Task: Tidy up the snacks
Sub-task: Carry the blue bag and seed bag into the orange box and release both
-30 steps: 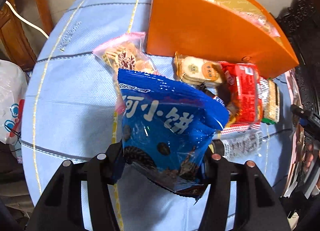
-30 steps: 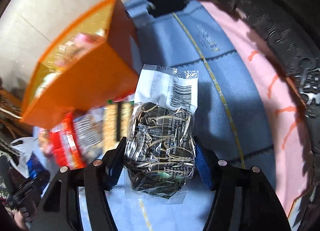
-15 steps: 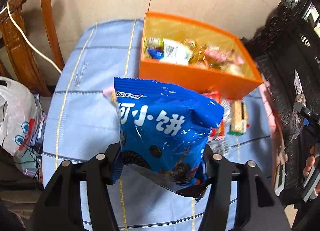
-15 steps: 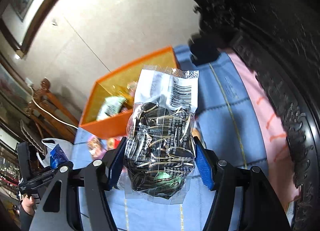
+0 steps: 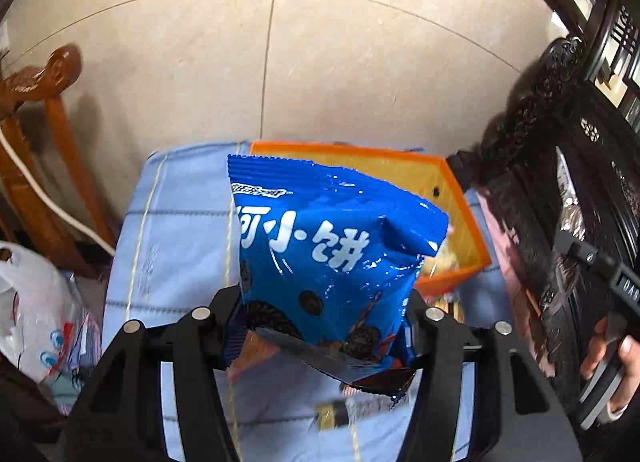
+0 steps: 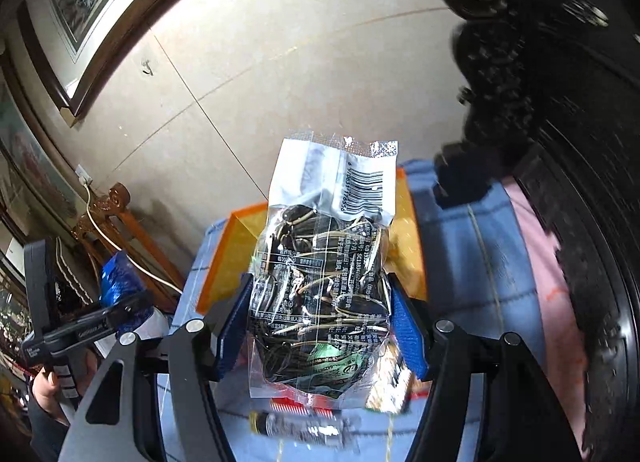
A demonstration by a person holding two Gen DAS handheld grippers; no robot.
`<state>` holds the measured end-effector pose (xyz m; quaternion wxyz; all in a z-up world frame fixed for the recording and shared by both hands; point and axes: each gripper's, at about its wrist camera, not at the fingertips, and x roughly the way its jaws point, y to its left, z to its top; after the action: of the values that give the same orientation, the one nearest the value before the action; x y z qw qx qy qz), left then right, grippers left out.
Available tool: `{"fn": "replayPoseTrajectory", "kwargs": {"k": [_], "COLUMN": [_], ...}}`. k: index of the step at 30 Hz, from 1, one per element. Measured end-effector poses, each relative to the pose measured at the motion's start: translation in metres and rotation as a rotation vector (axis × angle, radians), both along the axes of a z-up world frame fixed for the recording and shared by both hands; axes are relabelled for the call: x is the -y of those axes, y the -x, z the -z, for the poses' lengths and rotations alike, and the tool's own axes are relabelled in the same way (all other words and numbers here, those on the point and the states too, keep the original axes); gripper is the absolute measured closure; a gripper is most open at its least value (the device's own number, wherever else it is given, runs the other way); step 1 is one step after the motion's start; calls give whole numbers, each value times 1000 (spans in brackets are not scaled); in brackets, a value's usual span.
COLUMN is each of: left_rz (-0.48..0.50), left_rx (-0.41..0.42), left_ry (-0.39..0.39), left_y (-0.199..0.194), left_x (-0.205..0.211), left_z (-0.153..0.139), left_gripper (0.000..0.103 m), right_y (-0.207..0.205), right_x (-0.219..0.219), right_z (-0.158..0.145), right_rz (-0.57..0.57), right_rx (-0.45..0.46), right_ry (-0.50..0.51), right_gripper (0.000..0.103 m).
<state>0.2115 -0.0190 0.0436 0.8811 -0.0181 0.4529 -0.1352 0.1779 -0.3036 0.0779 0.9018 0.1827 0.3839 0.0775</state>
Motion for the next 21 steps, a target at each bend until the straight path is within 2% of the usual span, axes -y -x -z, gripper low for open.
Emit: {"fn": "replayPoseTrajectory", "kwargs": {"k": [5, 6, 7, 9, 10, 12, 15, 17, 21], "left_rz": [12, 5, -10, -24, -32, -48, -34, -51, -98], "left_rx": [-8, -14, -19, -12, -21, -67, -98, -111, -158], "left_ry": [-27, -40, -57, -70, -102, -150, -148, -166, -140], "left_y": [-44, -53, -63, -77, -84, -89, -83, -77, -59], "left_x": [23, 26, 30, 37, 41, 43, 36, 27, -4], "left_z": [9, 13, 19, 28, 36, 49, 64, 72, 84], "left_gripper": [45, 38, 24, 8, 7, 7, 6, 6, 6], "right_y": [-45, -55, -63, -75, -79, -77, -67, -56, -31], "right_x": [-9, -10, -9, -9, -8, -5, -5, -2, 2], "right_z": [12, 19, 26, 38, 46, 57, 66, 76, 88], "right_rz": [1, 10, 21, 50, 64, 97, 91, 92, 111], "right_rx": [-20, -35, -54, -74, -94, -122, -134, -165, -211], "right_ry": [1, 0, -8, -22, -33, -55, -44, -55, -60], "right_gripper": [39, 39, 38, 35, 27, 23, 19, 18, 15]}}
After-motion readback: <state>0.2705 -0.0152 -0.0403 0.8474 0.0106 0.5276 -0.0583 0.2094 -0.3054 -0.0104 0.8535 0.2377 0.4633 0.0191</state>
